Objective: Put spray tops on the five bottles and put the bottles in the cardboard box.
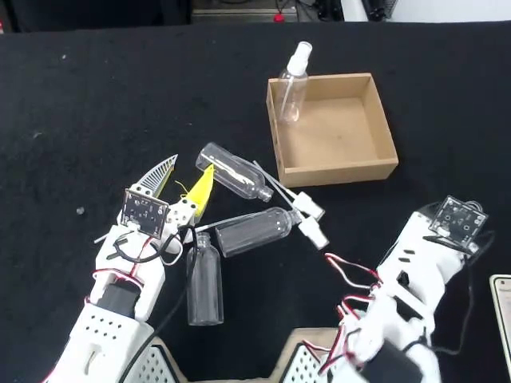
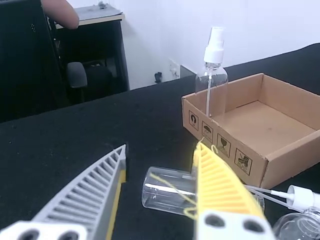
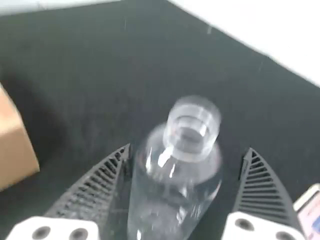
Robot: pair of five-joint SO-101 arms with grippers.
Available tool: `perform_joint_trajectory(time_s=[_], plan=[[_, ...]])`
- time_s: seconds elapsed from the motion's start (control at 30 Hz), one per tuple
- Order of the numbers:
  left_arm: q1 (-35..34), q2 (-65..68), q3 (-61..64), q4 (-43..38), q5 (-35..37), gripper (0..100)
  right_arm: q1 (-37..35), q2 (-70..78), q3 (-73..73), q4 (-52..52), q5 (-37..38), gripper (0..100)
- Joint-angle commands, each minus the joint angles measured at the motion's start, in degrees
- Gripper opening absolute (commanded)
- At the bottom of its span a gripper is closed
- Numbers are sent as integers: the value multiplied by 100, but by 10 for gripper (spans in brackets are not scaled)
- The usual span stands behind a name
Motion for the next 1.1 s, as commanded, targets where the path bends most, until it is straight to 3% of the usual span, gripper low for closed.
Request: perform_joint_trajectory(time_s=[0.0, 0.27, 0.47, 0.73, 1.07], plan=[[75, -44, 101, -132, -62, 213, 70, -778, -75, 404, 44, 304], [75, -44, 101, -132, -62, 213, 35, -2580, -40, 2488, 44, 304], [75, -44, 101, -132, -62, 213, 79, -3266, 4, 3244, 53, 304], [75, -44, 101, -132, -62, 213, 88, -2844, -444, 3349, 53, 304], [75, -44, 101, -132, -62, 213, 105, -804, -1191, 3059, 26, 308]])
